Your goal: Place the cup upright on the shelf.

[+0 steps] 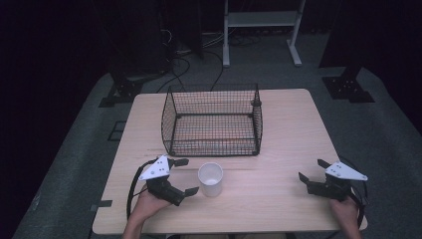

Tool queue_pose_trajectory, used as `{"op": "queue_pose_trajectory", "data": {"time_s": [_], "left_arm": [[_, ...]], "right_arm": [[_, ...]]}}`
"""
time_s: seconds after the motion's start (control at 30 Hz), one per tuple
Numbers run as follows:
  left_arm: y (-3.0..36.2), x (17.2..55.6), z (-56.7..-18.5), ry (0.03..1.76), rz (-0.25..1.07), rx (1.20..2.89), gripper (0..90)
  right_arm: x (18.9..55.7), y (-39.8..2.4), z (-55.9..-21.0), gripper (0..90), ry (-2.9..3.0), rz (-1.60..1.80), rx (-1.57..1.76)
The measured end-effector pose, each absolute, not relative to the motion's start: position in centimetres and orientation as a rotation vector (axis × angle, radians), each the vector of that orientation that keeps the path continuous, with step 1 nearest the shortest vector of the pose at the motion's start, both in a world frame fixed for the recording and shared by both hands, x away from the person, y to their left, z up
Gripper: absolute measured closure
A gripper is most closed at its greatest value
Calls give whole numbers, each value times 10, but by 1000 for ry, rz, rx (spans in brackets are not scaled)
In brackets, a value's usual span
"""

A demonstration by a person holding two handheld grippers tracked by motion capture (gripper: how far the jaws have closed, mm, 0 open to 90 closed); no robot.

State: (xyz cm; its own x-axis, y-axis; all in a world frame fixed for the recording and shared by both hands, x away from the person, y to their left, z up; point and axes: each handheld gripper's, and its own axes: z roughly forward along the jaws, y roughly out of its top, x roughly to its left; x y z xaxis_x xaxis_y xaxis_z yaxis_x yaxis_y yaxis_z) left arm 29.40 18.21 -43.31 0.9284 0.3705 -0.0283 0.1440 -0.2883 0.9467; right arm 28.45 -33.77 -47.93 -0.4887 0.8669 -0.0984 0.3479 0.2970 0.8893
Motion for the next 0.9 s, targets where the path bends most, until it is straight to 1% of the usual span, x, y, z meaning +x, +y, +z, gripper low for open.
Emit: {"op": "queue_pose_trajectory", "data": {"time_s": [0.9], "left_arm": [[152, 306, -447, 370, 172, 1937, 16]], "right_arm": [[285, -337, -479, 132, 1989, 1152, 1071]]}}
